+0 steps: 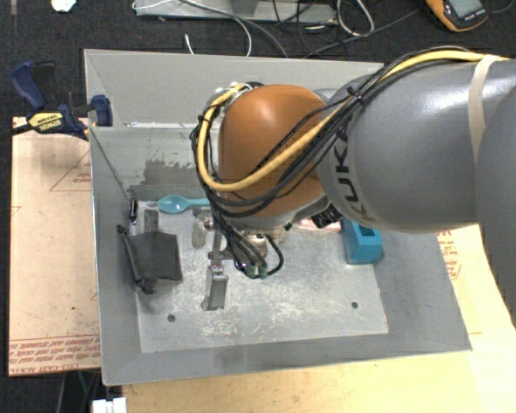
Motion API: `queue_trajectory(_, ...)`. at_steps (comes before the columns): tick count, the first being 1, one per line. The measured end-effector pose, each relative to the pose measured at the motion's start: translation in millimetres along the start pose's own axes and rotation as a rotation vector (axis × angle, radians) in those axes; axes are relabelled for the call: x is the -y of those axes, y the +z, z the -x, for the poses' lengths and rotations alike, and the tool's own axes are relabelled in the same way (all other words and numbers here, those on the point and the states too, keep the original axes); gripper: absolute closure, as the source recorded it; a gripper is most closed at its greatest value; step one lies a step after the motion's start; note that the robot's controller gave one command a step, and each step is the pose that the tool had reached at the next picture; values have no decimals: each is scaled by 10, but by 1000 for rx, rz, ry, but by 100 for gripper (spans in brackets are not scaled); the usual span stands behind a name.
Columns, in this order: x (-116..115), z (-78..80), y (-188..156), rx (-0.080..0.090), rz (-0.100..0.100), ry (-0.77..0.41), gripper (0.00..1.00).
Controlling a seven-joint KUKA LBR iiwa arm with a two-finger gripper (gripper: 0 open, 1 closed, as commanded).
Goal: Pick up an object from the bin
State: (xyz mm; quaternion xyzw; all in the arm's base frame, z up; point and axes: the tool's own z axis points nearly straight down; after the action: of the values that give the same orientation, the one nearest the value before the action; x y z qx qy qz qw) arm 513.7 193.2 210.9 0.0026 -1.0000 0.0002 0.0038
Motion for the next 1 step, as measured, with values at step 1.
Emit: queue_trajectory(1,12,17,-47,8,2,5,0)
